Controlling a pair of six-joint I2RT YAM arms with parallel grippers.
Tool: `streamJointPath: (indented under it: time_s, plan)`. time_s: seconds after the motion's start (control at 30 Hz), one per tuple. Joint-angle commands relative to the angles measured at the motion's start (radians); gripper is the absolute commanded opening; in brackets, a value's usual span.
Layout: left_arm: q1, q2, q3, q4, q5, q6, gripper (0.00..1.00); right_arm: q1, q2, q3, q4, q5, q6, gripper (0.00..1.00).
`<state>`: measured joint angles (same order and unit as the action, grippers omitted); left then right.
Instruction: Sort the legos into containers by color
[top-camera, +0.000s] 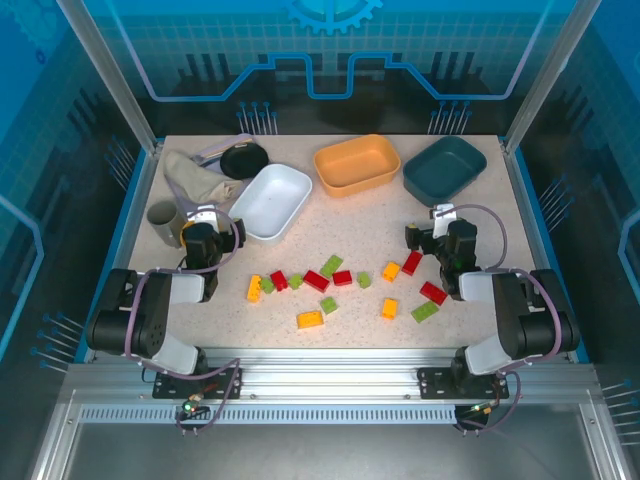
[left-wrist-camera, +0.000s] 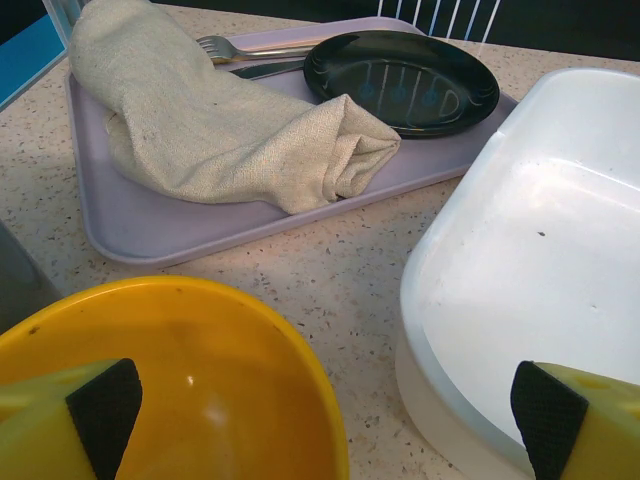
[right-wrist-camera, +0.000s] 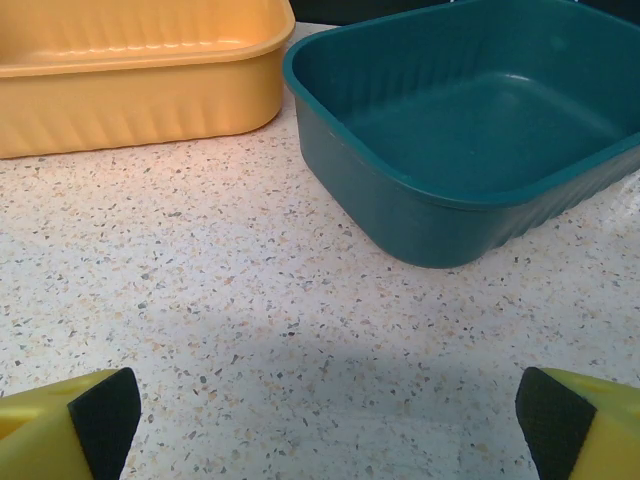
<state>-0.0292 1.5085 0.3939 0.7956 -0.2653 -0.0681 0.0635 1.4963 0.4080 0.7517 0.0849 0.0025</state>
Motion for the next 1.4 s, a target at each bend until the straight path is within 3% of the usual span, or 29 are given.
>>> streamJointPath:
  time_s: [0.0,0.63,0.7,0.77,0.9,1.03,1.07,1.1,1.13,1.17,1.2,1.23,1.27,1.3,1.37]
  plan:
    - [-0.005,0.004,-0.003,0.032,-0.01,0.015,0.99,-0.005,0.007,0.02,0.008,-0.014,-0.005,1.0]
    - [-0.005,-0.005,0.001,0.023,0.007,0.024,0.99,-0.005,0.004,0.017,0.013,-0.015,-0.005,1.0]
    - [-0.025,-0.078,0.074,-0.168,0.044,0.062,0.99,-0.005,-0.054,0.059,-0.107,0.021,0.006,1.0]
    - [-0.061,-0.143,0.185,-0.391,-0.047,0.056,0.99,-0.001,-0.139,0.124,-0.275,0.099,0.035,1.0]
    - [-0.153,-0.29,0.279,-0.475,-0.176,-0.012,0.99,0.017,-0.332,0.209,-0.363,0.179,0.048,1.0]
    - [-0.291,-0.335,0.477,-0.561,-0.24,0.074,0.99,0.092,-0.449,0.439,-0.528,0.21,0.032,1.0]
    - [-0.317,-0.333,0.528,-0.565,-0.234,0.089,0.99,0.105,-0.455,0.519,-0.584,0.238,0.092,1.0]
    - [-0.322,-0.326,0.59,-0.602,-0.241,0.005,0.99,0.1,-0.442,0.601,-0.706,0.274,0.247,1.0]
    - [-0.316,-0.322,0.67,-0.759,-0.253,-0.15,0.99,0.087,-0.422,0.687,-0.898,0.308,0.422,1.0]
    - [-0.302,-0.307,0.798,-1.057,-0.251,-0.352,0.99,0.074,-0.392,0.804,-1.171,0.361,0.652,1.0]
    - [-0.286,-0.28,0.891,-1.224,-0.241,-0.475,0.99,0.054,-0.351,0.875,-1.343,0.38,0.798,1.0]
    - [-0.253,-0.254,0.925,-1.244,-0.147,-0.49,0.99,0.032,-0.317,0.901,-1.375,0.298,0.793,1.0]
    - [-0.205,-0.217,0.957,-1.259,0.041,-0.497,0.99,0.024,-0.286,0.915,-1.367,0.198,0.725,0.94]
    - [-0.179,-0.173,1.002,-1.304,0.141,-0.523,0.99,0.037,-0.257,0.945,-1.404,0.169,0.707,0.89]
    - [-0.187,-0.097,1.096,-1.429,0.164,-0.518,0.99,0.097,-0.213,0.988,-1.484,0.196,0.742,0.87]
